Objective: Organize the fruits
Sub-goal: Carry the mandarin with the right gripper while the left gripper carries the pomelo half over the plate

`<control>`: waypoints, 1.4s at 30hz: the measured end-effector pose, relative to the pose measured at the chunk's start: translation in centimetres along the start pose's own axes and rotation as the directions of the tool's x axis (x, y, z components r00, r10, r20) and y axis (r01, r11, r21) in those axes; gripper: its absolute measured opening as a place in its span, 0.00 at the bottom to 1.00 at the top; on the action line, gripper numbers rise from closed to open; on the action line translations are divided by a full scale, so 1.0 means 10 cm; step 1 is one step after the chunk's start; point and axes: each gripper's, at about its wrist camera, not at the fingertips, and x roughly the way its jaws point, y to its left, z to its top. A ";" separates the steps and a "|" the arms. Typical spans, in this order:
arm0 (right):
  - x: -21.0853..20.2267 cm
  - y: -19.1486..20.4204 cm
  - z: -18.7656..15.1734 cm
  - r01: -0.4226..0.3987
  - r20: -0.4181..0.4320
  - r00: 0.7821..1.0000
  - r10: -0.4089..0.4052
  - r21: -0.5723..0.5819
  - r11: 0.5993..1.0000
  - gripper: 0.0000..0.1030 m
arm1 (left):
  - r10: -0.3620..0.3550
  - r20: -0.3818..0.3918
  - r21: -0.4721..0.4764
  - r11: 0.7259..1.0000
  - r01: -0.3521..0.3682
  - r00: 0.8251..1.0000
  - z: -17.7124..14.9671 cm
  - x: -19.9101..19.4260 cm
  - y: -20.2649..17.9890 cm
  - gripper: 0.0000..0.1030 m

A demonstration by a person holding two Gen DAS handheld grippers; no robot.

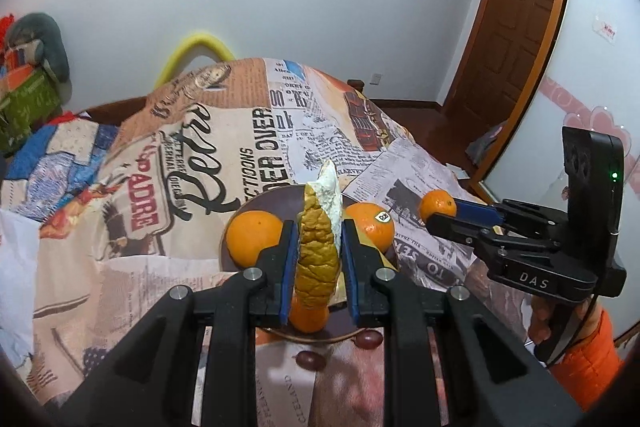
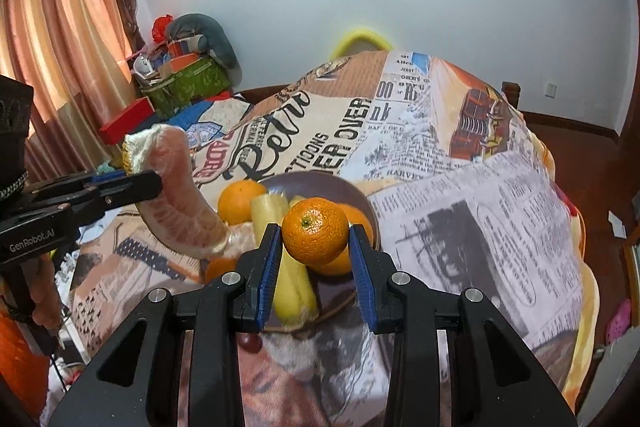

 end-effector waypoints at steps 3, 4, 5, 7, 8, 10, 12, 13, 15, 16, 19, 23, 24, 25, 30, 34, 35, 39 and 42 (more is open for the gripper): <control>0.08 -0.02 0.05 0.003 -0.002 1.000 -0.003 0.000 1.000 0.31 | -0.017 -0.032 -0.014 1.000 0.016 0.999 0.01 0.16 0.06 0.20; 0.10 -0.03 0.06 0.002 -0.003 1.000 -0.002 -0.002 1.000 0.31 | -0.015 -0.037 -0.015 1.000 0.015 0.999 0.01 0.19 0.07 0.20; 0.14 -0.03 0.08 0.004 -0.005 1.000 -0.004 -0.005 1.000 0.31 | -0.012 -0.044 -0.020 1.000 0.011 0.999 0.02 0.25 0.09 0.20; 0.21 -0.02 0.11 0.006 -0.010 1.000 -0.006 -0.014 1.000 0.31 | -0.014 -0.058 -0.026 1.000 0.013 0.998 0.03 0.33 0.12 0.20; 0.26 -0.02 0.13 0.007 -0.014 1.000 -0.008 -0.019 1.000 0.31 | -0.016 -0.064 -0.031 0.999 0.014 0.998 0.04 0.39 0.14 0.20; 0.32 -0.02 0.16 0.009 -0.020 1.000 -0.009 -0.029 1.000 0.31 | -0.011 -0.069 -0.035 0.999 0.008 0.998 0.07 0.47 0.17 0.20; 0.39 -0.02 0.19 0.007 -0.026 1.000 -0.008 -0.037 0.999 0.31 | -0.014 -0.065 -0.047 0.999 0.011 0.998 0.12 0.53 0.21 0.20; 0.42 -0.02 0.20 0.007 -0.029 1.000 -0.008 -0.040 0.999 0.31 | -0.013 -0.064 -0.053 0.999 0.009 0.998 0.15 0.58 0.23 0.20; 0.49 -0.02 0.22 0.005 -0.039 0.999 -0.007 -0.045 0.999 0.31 | -0.008 -0.066 -0.060 0.998 0.004 0.998 0.19 0.65 0.26 0.20; 0.52 -0.02 0.23 0.003 -0.044 0.999 -0.005 -0.048 0.999 0.31 | -0.006 -0.067 -0.061 0.998 0.002 0.998 0.21 0.69 0.28 0.20; 0.61 -0.02 0.25 -0.003 -0.060 0.998 -0.001 -0.057 0.998 0.31 | 0.032 -0.069 -0.051 0.998 -0.035 0.997 0.26 0.78 0.29 0.21; 0.70 -0.03 0.27 -0.002 -0.079 0.997 -0.003 -0.070 0.998 0.31 | 0.052 -0.076 -0.040 0.998 -0.055 0.996 0.26 0.86 0.31 0.32; 0.72 -0.04 0.28 -0.001 -0.080 0.997 -0.005 -0.073 0.997 0.31 | 0.045 -0.079 -0.039 0.998 -0.048 0.996 0.25 0.87 0.32 0.32; 0.73 -0.05 0.29 0.000 -0.083 0.997 -0.006 -0.075 0.997 0.31 | 0.043 -0.079 -0.040 0.998 -0.047 0.996 0.24 0.87 0.33 0.32; 0.84 -0.08 0.33 -0.015 -0.113 0.994 0.006 -0.080 0.997 0.31 | 0.047 -0.085 -0.063 0.997 -0.052 0.995 0.19 0.88 0.42 0.32; 0.95 -0.11 0.36 -0.028 -0.148 0.989 0.017 -0.074 0.997 0.31 | 0.063 -0.086 -0.062 0.996 -0.069 0.994 0.16 0.87 0.45 0.32; 0.97 -0.11 0.35 -0.024 -0.152 0.988 0.012 -0.077 0.997 0.31 | 0.067 -0.085 -0.059 0.996 -0.073 0.994 0.16 0.86 0.46 0.32; 1.04 -0.08 0.34 -0.019 -0.181 0.984 0.001 -0.099 0.995 0.31 | 0.091 -0.077 -0.052 0.994 -0.095 0.993 0.12 0.82 0.47 0.47; 1.05 -0.09 0.32 -0.032 -0.200 0.980 0.015 -0.083 0.996 0.31 | 0.109 -0.073 -0.041 0.993 -0.112 0.991 0.11 0.81 0.47 0.47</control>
